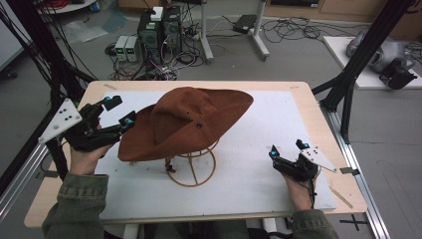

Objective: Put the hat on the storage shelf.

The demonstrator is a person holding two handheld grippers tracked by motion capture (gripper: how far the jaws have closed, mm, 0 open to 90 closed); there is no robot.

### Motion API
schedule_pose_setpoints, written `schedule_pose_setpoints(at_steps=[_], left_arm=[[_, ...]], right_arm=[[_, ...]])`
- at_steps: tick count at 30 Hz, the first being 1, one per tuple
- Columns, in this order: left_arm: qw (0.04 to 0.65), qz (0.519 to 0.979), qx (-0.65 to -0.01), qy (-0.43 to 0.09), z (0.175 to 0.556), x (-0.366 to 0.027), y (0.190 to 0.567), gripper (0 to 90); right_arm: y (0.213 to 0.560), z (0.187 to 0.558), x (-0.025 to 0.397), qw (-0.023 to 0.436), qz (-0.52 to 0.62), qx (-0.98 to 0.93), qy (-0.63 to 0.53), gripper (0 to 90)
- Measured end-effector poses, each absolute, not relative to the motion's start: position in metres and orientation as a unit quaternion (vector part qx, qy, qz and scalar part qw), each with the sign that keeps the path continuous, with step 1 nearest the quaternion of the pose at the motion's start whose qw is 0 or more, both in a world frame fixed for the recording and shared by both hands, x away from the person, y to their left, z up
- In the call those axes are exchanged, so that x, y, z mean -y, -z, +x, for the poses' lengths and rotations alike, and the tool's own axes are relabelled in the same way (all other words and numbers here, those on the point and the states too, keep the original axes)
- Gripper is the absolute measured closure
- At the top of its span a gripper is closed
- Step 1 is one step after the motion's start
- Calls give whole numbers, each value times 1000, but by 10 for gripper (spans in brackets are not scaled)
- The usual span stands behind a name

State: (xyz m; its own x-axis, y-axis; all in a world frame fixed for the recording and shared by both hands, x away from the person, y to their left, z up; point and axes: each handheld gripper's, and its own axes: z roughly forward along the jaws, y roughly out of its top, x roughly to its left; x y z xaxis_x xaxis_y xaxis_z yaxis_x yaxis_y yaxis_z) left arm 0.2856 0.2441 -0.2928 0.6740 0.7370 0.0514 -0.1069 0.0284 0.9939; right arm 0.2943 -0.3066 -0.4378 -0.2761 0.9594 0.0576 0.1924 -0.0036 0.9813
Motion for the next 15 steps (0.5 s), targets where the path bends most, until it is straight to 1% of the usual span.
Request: schedule_pose_setpoints(at_steps=[4,9,12,15], left_arm=[[658,601,-290,-348,278,-251,308,342],[663,586,-318,-341,273,-260,324,329],[653,582,-333,-352,270,-264,334,322],[649,567,-348,-368,265,-267,343,303]], right_arm=[[437,294,307,365,480,-601,-525,47],[437,294,307,366,479,-599,-526,47],[438,294,307,368,479,-599,-526,47],[438,294,307,366,481,-599,-526,47]])
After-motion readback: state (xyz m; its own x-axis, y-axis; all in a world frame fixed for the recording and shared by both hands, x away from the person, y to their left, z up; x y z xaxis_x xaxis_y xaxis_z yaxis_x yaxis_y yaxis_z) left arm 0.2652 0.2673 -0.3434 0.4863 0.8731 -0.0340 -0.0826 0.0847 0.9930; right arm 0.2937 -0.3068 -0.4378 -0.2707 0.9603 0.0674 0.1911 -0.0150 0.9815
